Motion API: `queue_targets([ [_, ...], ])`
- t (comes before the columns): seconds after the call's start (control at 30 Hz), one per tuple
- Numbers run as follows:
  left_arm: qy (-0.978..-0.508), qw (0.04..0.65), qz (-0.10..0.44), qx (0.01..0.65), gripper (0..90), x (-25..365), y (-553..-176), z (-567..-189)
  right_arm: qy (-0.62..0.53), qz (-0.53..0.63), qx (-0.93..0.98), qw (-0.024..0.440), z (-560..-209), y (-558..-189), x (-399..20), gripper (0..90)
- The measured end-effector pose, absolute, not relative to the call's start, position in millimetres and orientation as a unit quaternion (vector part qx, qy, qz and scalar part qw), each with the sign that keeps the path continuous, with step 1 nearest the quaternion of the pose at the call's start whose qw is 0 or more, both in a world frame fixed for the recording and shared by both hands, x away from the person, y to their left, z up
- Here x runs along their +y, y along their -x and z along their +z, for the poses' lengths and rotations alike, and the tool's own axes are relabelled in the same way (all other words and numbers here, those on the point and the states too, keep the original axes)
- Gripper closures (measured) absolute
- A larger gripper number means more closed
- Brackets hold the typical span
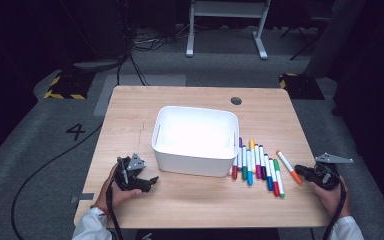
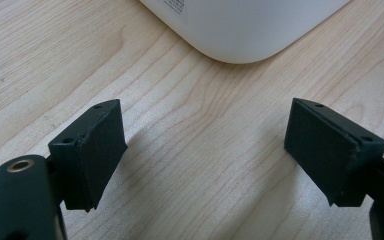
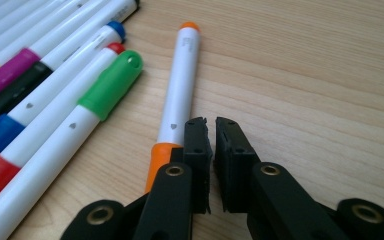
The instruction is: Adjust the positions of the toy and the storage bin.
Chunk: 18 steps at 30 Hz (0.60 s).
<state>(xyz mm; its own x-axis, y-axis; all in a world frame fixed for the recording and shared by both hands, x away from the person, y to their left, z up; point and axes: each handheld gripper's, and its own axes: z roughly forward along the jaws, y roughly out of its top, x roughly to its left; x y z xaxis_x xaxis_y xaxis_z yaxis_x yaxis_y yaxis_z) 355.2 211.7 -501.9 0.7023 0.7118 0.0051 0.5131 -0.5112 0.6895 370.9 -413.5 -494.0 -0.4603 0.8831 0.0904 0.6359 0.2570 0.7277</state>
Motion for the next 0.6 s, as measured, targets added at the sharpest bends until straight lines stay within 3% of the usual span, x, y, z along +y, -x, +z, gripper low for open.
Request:
queue_targets([
  [0.23,-0.845,0.333,0.174,0.382,16.7,229,-371,-501,-0.432,0.358,0.811,0.169,-494,-364,-397,79.6],
  [0.5,-0.824,0.328,0.163,0.432,16.7,245,-405,-502,-0.399,0.352,0.831,0.163,-492,-358,-387,78.0],
  [0.6,-0.811,0.329,0.165,0.454,16.5,251,-421,-502,-0.406,0.355,0.826,0.164,-493,-364,-389,72.1],
])
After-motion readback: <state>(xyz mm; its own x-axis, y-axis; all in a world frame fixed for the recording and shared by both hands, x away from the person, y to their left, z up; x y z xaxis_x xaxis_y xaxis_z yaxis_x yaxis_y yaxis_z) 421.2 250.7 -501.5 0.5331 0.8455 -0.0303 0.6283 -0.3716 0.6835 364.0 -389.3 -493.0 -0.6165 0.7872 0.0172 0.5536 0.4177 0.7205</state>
